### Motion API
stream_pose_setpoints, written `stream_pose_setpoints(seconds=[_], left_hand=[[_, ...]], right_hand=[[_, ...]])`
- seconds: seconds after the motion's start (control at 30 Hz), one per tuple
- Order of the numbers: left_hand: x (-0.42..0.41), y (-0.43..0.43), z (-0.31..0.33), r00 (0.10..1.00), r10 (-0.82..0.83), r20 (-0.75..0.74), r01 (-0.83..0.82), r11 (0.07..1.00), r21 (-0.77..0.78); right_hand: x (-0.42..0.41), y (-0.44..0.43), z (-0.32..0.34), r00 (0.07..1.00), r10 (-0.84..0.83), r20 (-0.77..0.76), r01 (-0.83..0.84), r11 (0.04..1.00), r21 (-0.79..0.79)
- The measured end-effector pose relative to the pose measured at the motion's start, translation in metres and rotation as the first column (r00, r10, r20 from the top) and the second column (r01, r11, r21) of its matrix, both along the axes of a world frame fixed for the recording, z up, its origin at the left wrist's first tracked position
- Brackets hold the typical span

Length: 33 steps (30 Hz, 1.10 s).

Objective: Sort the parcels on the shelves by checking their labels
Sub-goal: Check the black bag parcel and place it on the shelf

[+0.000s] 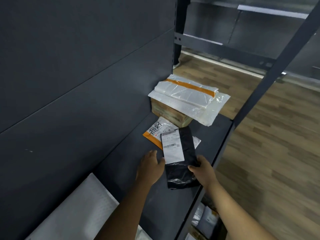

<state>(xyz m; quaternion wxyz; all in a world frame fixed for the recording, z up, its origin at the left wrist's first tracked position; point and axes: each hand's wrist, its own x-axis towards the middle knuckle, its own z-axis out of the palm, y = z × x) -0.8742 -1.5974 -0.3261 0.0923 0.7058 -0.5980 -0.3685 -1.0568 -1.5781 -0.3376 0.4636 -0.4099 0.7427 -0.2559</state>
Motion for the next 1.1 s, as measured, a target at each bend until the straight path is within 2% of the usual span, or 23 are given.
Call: stream_pose_setpoints(seconds=[0.07,0.13,0.23,0.27,0.3,0.43,0.57,0.6,0.7,0.8,0.87,0.97,1.03,1.07,1.1], left_hand=[[-0.004,0.004,0.009,0.984,0.122,-0.128,-0.122,0.993,0.008],[-0.007,0.010,0.025,0.902,0.276,-0.332,-0.295,0.956,-0.007],[-0.005,0.030,0.059,0.630,0.411,-0.659,-0.513,0.857,0.044],[-0.003,0.040,0.070,0.539,0.416,-0.733,-0.544,0.836,0.074],[-0.002,0.052,0.081,0.487,0.400,-0.776,-0.554,0.829,0.079],[-0.007,0.106,0.130,0.514,0.296,-0.805,-0.539,0.842,-0.035],[-0.021,0.170,0.173,0.469,0.228,-0.853,-0.610,0.783,-0.126],[-0.024,0.188,0.184,0.425,0.219,-0.878,-0.655,0.744,-0.132],[-0.031,0.225,0.204,0.201,0.190,-0.961,-0.749,0.662,-0.026],[-0.036,0.263,0.219,0.030,0.139,-0.990,-0.718,0.692,0.076],[-0.038,0.285,0.224,-0.040,0.143,-0.989,-0.686,0.716,0.131],[-0.037,0.315,0.229,-0.070,0.153,-0.986,-0.665,0.730,0.160],[-0.029,0.335,0.234,-0.102,0.139,-0.985,-0.703,0.691,0.170],[-0.022,0.344,0.239,-0.070,0.132,-0.989,-0.728,0.671,0.141],[-0.014,0.351,0.243,0.020,0.132,-0.991,-0.748,0.660,0.073]], right_hand=[[-0.003,0.006,0.015,0.980,-0.006,0.198,0.024,0.996,-0.088],[-0.003,0.013,0.032,0.938,0.032,0.345,0.017,0.990,-0.139],[-0.006,0.028,0.057,0.845,0.045,0.533,0.052,0.985,-0.164],[-0.008,0.035,0.065,0.813,0.045,0.580,0.071,0.982,-0.176],[-0.010,0.043,0.075,0.787,0.061,0.614,0.072,0.979,-0.189],[-0.020,0.082,0.115,0.760,0.213,0.614,-0.074,0.967,-0.243],[-0.036,0.128,0.150,0.724,0.265,0.636,-0.105,0.955,-0.279],[-0.039,0.141,0.159,0.688,0.272,0.673,-0.106,0.955,-0.277],[-0.045,0.167,0.177,0.597,0.315,0.738,-0.119,0.944,-0.307],[-0.043,0.186,0.206,0.594,0.339,0.730,-0.077,0.927,-0.368],[-0.040,0.192,0.229,0.626,0.373,0.684,-0.066,0.900,-0.431],[-0.035,0.198,0.260,0.711,0.418,0.566,-0.048,0.831,-0.554],[-0.034,0.202,0.275,0.763,0.422,0.490,-0.049,0.793,-0.607],[-0.035,0.204,0.282,0.771,0.442,0.459,-0.069,0.774,-0.629],[-0.035,0.205,0.286,0.774,0.468,0.427,-0.101,0.756,-0.647]])
